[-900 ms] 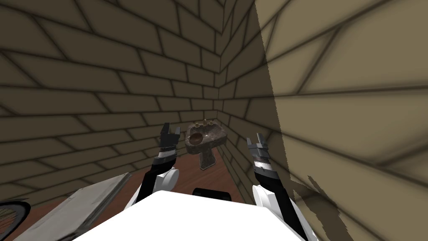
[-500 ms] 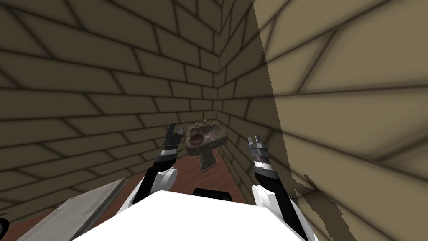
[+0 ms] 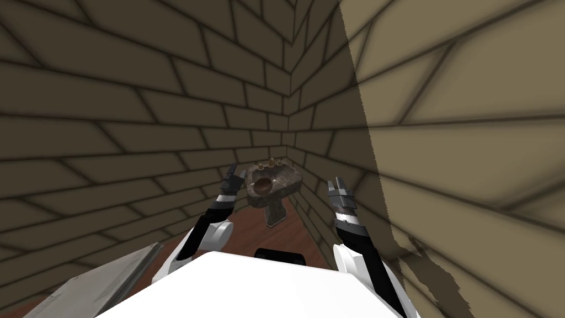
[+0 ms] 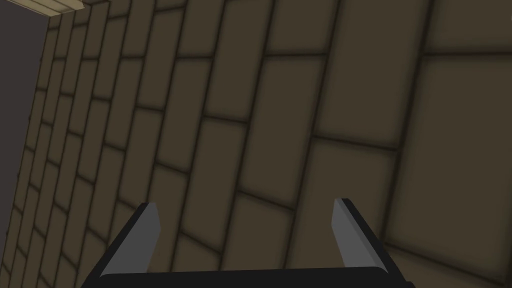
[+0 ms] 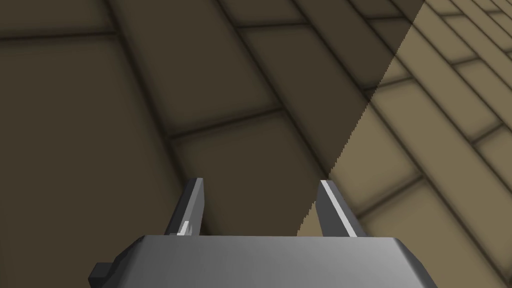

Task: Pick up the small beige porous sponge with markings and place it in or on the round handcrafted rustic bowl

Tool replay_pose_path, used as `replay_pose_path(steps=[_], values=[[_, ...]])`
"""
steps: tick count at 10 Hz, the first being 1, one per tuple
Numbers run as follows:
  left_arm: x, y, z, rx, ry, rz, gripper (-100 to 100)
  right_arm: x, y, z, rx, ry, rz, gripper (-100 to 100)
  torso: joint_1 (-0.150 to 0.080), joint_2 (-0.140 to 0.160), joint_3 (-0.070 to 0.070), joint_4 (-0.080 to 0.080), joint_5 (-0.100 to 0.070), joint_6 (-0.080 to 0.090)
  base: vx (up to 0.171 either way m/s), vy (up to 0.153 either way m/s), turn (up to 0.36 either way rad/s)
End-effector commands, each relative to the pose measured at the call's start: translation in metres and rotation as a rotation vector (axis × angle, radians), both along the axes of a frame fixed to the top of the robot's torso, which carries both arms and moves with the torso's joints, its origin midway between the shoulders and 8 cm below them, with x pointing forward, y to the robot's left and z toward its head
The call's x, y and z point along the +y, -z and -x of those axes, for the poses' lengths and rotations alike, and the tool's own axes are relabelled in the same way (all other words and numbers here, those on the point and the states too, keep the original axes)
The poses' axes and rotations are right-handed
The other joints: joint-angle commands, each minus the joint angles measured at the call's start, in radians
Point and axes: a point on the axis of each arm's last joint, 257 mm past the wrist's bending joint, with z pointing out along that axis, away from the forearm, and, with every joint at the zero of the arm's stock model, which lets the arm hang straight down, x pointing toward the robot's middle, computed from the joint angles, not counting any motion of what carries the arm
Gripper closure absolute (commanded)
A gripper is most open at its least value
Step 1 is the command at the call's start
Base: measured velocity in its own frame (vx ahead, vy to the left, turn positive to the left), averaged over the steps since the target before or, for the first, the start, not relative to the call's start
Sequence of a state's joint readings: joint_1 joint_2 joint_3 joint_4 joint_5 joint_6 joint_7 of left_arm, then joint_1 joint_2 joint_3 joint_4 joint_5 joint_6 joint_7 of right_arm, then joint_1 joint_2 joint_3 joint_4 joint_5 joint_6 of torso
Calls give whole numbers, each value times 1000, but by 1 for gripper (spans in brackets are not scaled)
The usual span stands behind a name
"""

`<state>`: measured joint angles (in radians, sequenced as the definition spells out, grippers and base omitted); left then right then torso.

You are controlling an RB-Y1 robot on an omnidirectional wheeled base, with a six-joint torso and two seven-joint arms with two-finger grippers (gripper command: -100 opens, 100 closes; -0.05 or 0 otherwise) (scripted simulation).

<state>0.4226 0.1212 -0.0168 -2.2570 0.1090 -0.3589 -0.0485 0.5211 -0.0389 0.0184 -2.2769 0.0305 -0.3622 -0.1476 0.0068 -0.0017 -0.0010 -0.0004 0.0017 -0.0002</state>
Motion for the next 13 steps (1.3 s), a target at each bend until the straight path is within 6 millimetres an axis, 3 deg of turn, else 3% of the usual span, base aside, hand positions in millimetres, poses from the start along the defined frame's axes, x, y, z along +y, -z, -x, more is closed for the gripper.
replay_pose_path(steps=[1, 8, 13], values=[[-3, 6, -11, 39, 36, 23, -100, 0, 0, 0, 0, 0, 0, 0, 0, 0, 0, 0, 0, 0, 15, 118, -97], [-10, 42, -46, 219, 128, 116, -100, 0, 0, 0, 0, 0, 0, 0, 4, -2, -1, 0, 1, 0, 23, 134, -94], [-18, 62, -65, 321, 193, 196, -100, 0, 0, 0, 0, 0, 0, 0, -3, 0, 0, 0, 0, 0, 5, 87, -70]])
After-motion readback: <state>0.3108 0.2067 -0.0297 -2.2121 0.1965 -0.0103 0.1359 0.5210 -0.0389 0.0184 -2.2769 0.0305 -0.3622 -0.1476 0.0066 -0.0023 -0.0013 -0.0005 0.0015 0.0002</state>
